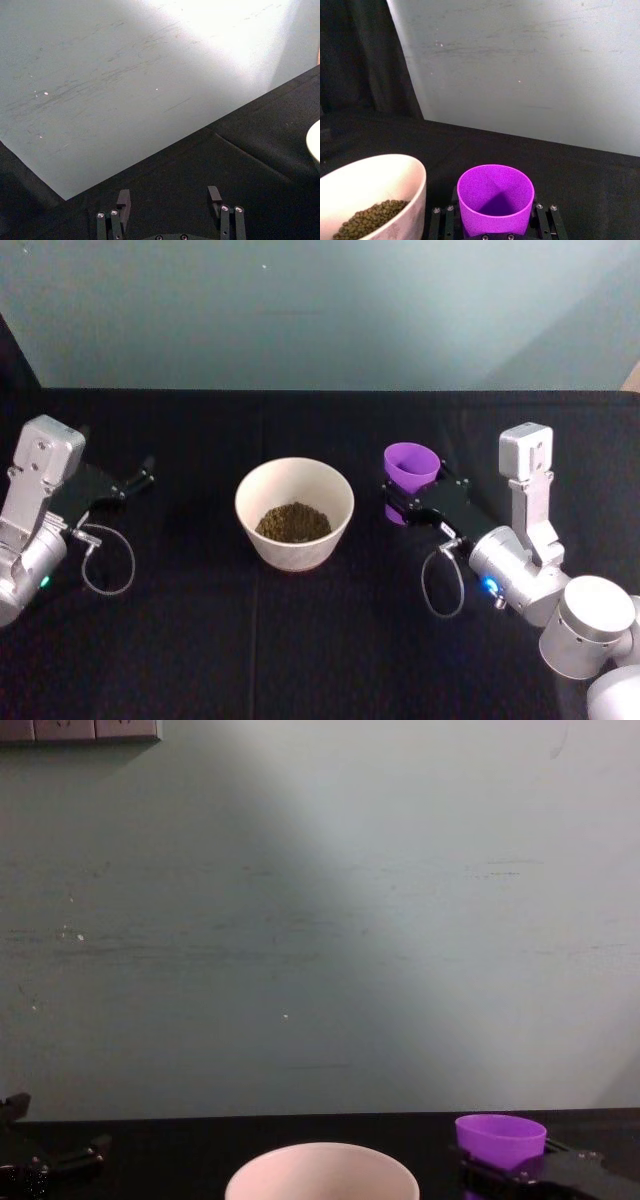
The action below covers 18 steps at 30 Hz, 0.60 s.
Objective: Pick up the cup and pour the mung beans from the cup into the bowl.
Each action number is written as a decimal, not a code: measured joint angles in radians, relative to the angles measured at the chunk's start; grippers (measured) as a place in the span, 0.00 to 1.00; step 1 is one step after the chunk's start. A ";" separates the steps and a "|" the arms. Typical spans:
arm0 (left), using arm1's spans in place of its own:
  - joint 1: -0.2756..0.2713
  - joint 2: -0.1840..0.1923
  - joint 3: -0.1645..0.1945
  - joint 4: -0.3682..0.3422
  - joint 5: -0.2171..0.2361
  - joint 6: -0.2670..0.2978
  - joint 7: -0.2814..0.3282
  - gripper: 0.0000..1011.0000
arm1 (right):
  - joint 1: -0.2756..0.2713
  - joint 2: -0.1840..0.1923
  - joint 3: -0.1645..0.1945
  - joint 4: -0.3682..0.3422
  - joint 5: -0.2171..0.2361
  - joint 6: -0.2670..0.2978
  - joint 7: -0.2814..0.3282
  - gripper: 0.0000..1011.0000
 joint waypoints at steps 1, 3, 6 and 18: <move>0.000 0.000 0.000 0.000 0.000 0.000 0.000 0.99 | 0.004 0.002 -0.005 0.008 0.000 -0.006 -0.001 0.73; 0.000 0.000 0.000 0.000 0.000 0.000 0.000 0.99 | 0.009 0.004 -0.010 0.019 -0.001 -0.012 -0.005 0.73; 0.000 0.000 0.000 0.000 0.000 0.000 0.000 0.99 | 0.016 0.008 -0.023 0.035 -0.008 -0.024 -0.014 0.73; 0.000 0.000 0.000 0.000 0.000 0.000 0.000 0.99 | 0.031 0.025 -0.052 0.052 -0.002 -0.042 -0.031 0.77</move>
